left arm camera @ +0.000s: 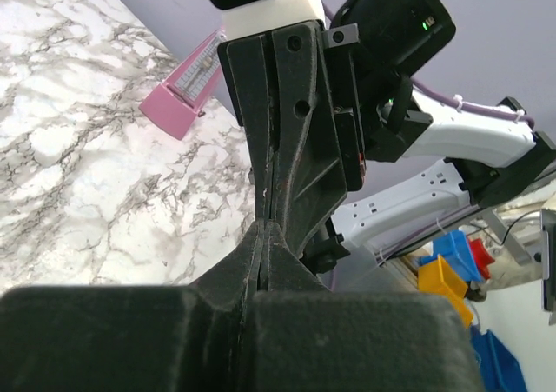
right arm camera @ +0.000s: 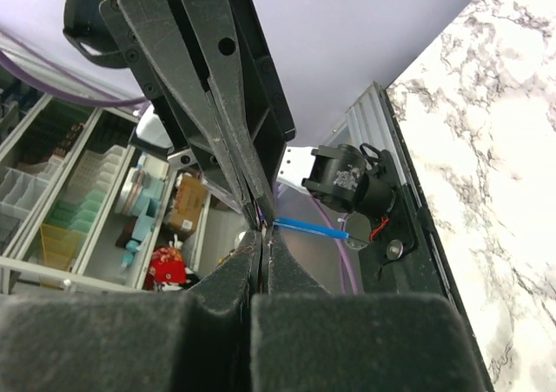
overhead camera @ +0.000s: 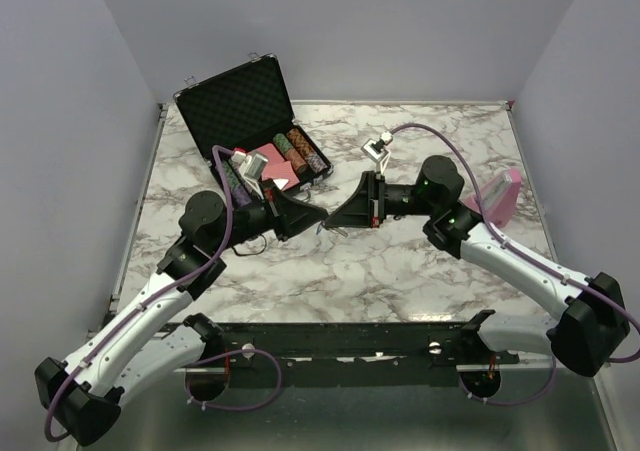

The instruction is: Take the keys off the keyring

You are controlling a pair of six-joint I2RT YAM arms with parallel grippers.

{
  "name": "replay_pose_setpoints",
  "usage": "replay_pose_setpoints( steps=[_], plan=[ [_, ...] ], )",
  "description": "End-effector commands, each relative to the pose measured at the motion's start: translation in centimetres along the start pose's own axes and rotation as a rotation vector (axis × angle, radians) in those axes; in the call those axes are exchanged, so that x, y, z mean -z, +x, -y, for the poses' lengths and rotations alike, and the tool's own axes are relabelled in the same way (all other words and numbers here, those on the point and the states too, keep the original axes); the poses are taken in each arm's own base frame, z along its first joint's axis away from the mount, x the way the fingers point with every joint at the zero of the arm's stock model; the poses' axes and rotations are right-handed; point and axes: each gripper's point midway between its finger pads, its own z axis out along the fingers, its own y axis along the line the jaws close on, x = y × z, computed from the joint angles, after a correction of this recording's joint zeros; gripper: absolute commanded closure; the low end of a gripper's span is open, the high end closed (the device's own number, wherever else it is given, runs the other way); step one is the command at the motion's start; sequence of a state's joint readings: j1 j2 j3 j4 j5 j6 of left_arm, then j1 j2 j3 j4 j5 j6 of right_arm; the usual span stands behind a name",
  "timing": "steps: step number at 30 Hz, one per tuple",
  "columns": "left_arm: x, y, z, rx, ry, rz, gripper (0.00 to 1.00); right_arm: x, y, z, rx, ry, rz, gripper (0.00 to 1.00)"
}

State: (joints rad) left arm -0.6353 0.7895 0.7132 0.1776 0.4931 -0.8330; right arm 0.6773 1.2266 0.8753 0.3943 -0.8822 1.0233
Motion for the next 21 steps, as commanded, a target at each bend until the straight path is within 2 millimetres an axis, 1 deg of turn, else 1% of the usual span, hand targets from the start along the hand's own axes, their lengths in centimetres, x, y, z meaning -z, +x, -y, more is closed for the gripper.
replay_pose_setpoints(
  steps=[1, 2, 4, 12, 21],
  plan=[
    [0.3, 1.5, 1.4, -0.081, 0.053, -0.154, 1.00, 0.0, 0.6, -3.4, 0.095, -0.077, -0.086, 0.99],
    [0.4, 1.8, 1.9, -0.094, 0.079, -0.185, 1.00, 0.1, 0.7, -3.3, 0.101, -0.071, -0.099, 0.99],
    [0.5, 2.6, 2.2, -0.102, 0.104, -0.249, 1.00, 0.1, 0.8, -3.2, 0.110, -0.060, -0.124, 0.99],
    [1.3, 5.1, 2.7, -0.107, 0.184, -0.445, 1.00, 0.2, 1.3, -3.1, 0.123, -0.041, -0.189, 0.99],
    [1.9, 6.1, 2.4, -0.089, 0.178, -0.499, 1.00, 0.4, 2.0, -2.7, 0.123, -0.028, -0.216, 0.99]
  ],
)
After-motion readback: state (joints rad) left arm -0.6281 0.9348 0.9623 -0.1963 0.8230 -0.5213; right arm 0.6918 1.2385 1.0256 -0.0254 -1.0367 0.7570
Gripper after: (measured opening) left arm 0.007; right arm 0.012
